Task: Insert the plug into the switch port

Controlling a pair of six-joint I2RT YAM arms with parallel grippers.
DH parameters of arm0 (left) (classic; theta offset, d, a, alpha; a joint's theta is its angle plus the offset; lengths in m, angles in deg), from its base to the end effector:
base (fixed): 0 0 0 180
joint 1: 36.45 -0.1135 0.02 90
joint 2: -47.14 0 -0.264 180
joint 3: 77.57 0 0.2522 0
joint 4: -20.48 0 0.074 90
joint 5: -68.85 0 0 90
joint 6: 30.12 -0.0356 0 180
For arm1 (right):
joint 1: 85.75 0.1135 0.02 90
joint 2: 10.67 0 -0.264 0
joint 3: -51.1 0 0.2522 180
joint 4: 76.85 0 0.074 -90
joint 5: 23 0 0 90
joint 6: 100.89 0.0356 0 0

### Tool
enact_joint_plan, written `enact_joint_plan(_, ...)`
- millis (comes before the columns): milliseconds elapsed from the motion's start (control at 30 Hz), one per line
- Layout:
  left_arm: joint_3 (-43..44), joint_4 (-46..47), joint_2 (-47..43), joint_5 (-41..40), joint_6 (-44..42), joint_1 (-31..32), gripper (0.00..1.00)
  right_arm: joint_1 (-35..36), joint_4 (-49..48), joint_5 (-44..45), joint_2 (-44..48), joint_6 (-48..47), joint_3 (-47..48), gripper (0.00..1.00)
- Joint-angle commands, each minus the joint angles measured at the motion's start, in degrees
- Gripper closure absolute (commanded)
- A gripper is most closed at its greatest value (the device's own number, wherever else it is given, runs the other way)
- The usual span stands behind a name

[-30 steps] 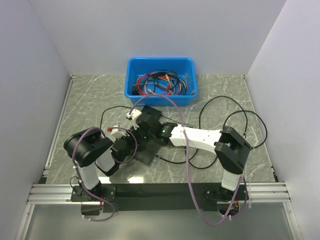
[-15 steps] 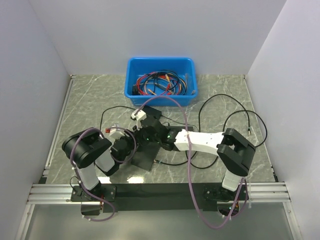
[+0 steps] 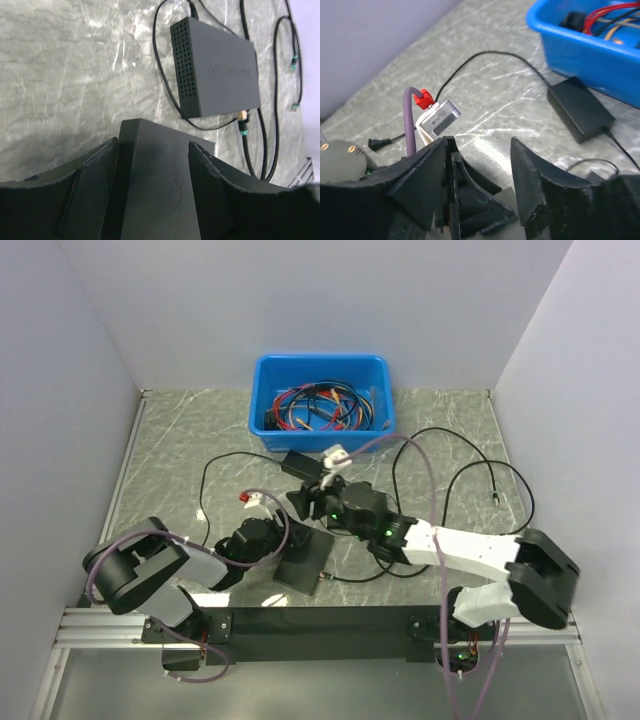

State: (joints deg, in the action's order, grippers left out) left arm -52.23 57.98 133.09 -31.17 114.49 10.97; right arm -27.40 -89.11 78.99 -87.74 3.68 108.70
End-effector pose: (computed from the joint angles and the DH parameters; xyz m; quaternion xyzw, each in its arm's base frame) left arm 0.1571 -0.1618 0.1143 -0.1002 0.8266 -0.3809 0.4020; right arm 0.1672 0.2572 0.2731 -0.2141 0.7180 0.3278 0.5755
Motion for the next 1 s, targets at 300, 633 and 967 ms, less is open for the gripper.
enact_joint_plan(300,0.29,-28.4,-8.6,-0.34,-2.4,0.57,0.33,4.31,9.3,4.18,12.22,10.56,-13.5,0.33)
enact_joint_plan(633,3.46,-39.4,-18.71,-2.72,-1.7,0.57,0.3,8.63,16.0,4.01,8.09,20.23,-16.24,0.29)
enact_joint_plan(967,2.23,-39.93,-18.8,-2.2,0.94,0.66,0.31,8.8,16.35,4.62,-5.18,26.74,-10.45,0.3)
